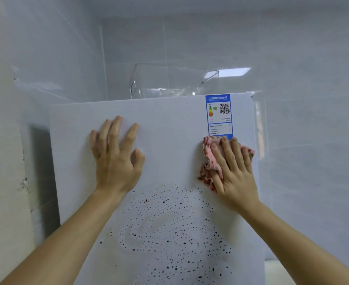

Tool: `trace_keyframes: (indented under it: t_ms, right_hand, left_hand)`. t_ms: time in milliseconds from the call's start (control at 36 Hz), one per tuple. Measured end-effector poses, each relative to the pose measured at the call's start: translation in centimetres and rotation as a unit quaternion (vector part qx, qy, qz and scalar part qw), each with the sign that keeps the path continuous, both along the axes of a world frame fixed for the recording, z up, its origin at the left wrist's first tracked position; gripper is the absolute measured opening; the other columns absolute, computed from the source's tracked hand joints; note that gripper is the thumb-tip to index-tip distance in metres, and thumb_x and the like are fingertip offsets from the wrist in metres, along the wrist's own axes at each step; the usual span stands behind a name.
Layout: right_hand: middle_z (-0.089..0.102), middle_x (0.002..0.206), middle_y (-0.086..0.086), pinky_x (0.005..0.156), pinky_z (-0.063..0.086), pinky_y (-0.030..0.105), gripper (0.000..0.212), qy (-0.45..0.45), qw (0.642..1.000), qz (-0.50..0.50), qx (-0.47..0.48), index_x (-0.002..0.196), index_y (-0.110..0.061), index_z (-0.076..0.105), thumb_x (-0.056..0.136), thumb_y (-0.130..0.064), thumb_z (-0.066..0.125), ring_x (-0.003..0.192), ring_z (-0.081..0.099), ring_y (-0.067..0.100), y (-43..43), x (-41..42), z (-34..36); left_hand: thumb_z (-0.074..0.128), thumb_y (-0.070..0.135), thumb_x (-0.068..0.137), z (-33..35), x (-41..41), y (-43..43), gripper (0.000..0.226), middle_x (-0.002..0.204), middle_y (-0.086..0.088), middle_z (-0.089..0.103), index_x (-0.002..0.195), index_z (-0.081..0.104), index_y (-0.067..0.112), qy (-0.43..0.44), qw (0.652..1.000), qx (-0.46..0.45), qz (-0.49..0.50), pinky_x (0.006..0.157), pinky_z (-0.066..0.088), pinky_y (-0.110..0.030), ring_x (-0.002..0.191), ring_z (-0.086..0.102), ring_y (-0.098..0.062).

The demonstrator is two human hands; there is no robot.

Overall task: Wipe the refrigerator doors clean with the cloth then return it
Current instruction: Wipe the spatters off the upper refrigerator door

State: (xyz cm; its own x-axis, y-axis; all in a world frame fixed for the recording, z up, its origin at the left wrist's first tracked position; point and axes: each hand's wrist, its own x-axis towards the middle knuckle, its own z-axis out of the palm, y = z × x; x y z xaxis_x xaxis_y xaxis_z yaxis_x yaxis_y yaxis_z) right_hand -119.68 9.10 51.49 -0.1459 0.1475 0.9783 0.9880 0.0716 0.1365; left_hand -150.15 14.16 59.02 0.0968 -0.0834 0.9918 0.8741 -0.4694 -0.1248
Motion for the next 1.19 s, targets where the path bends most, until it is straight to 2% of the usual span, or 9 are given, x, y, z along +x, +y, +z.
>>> trace_keyframes:
  t_ms: [167, 306, 444, 556, 722, 861, 944, 1056, 1194]
  right_hand:
    - [0.02, 0.173, 0.007, 0.131, 0.008, 0.052, 0.058, -0.005, 1.0, 0.004, -0.023, 0.164, -0.022, 0.026, 0.111, -0.044, 0.027, 0.161, 0.013, 0.032, -0.4, 0.5, 1.1]
    - [0.015, 0.174, 0.005, 0.131, 0.005, 0.052, 0.066, 0.122, 0.992, 0.026, -0.022, 0.164, -0.022, 0.017, 0.102, -0.041, 0.029, 0.162, 0.007, 0.028, -0.3, 0.3, 6.9]
    - [0.004, 0.176, 0.003, 0.13, -0.001, 0.055, 0.07, 0.164, 0.986, 0.021, -0.029, 0.167, -0.021, 0.011, 0.102, -0.046, 0.018, 0.163, -0.003, 0.028, -0.1, 0.4, 10.3]
    - [0.008, 0.175, 0.005, 0.13, 0.001, 0.055, 0.068, 0.176, 0.984, 0.03, 0.009, 0.167, -0.018, 0.018, 0.104, -0.041, 0.026, 0.163, 0.0, 0.029, 0.3, 0.3, 8.0]
    - [0.013, 0.174, 0.012, 0.129, 0.008, 0.06, 0.066, 0.169, 0.985, 0.009, 0.027, 0.165, -0.01, 0.024, 0.104, -0.035, 0.031, 0.162, 0.007, 0.034, 0.6, 0.3, -1.9]
    - [0.014, 0.174, 0.014, 0.126, 0.015, 0.065, 0.064, 0.133, 0.991, 0.007, 0.007, 0.165, -0.01, 0.019, 0.111, -0.043, 0.012, 0.161, 0.01, 0.037, 0.6, 0.7, -5.1]
    - [0.015, 0.173, 0.013, 0.128, 0.013, 0.06, 0.062, 0.117, 0.993, 0.013, 0.01, 0.165, -0.011, 0.019, 0.112, -0.042, 0.011, 0.161, 0.011, 0.034, 0.4, 0.7, -3.7]
    - [0.018, 0.173, 0.012, 0.13, 0.009, 0.053, 0.062, 0.096, 0.995, 0.026, 0.016, 0.164, -0.01, 0.023, 0.108, -0.034, 0.027, 0.161, 0.012, 0.028, 0.4, 1.0, 1.2]
    - [0.009, 0.174, 0.009, 0.132, 0.003, 0.047, 0.067, 0.162, 0.986, 0.021, 0.029, 0.165, -0.01, 0.014, 0.106, -0.039, 0.025, 0.162, 0.006, 0.023, 0.7, -1.8, 7.1]
  left_hand:
    - [0.055, 0.021, 0.09, 0.1, 1.3, 0.0, 0.057, 0.159, -0.022, 0.042, 0.147, 0.059, 0.017, -0.023, 1.0, 0.001, 0.004, 0.125, 0.014, -0.065, 0.149, 0.033, -0.043]
    - [0.055, 0.022, 0.091, -0.1, 1.1, 0.3, 0.057, 0.159, -0.022, 0.042, 0.147, 0.059, 0.017, -0.018, 1.0, 0.01, 0.009, 0.125, 0.014, -0.065, 0.149, 0.033, -0.043]
    - [0.054, 0.022, 0.092, -0.1, 1.0, 0.4, 0.057, 0.158, -0.022, 0.043, 0.148, 0.059, 0.017, -0.015, 1.0, 0.014, 0.008, 0.125, 0.015, -0.066, 0.149, 0.034, -0.043]
    - [0.053, 0.024, 0.093, -0.3, 1.0, 0.3, 0.056, 0.16, -0.021, 0.042, 0.149, 0.059, 0.017, -0.02, 1.0, 0.015, 0.005, 0.126, 0.014, -0.064, 0.15, 0.033, -0.041]
    - [0.056, 0.02, 0.093, -0.5, 1.6, 0.1, 0.057, 0.161, -0.021, 0.041, 0.15, 0.058, 0.017, -0.03, 0.999, 0.013, 0.007, 0.127, 0.014, -0.062, 0.151, 0.033, -0.041]
    - [0.053, 0.02, 0.093, -0.5, 1.6, 0.1, 0.057, 0.161, -0.022, 0.041, 0.151, 0.056, 0.016, -0.031, 0.999, 0.018, 0.018, 0.127, 0.014, -0.062, 0.152, 0.032, -0.041]
    - [0.054, 0.02, 0.093, -0.4, 1.5, 0.2, 0.058, 0.161, -0.022, 0.041, 0.151, 0.055, 0.017, -0.029, 0.999, 0.018, 0.019, 0.127, 0.013, -0.062, 0.152, 0.031, -0.041]
    - [0.052, 0.022, 0.094, -0.3, 1.3, 0.6, 0.058, 0.162, -0.021, 0.04, 0.151, 0.055, 0.017, -0.029, 0.999, 0.018, 0.021, 0.127, 0.013, -0.062, 0.153, 0.03, -0.041]
    - [0.046, 0.024, 0.095, -0.5, 1.3, 0.6, 0.058, 0.163, -0.021, 0.038, 0.152, 0.054, 0.016, -0.029, 0.999, 0.009, 0.021, 0.127, 0.013, -0.063, 0.153, 0.03, -0.041]
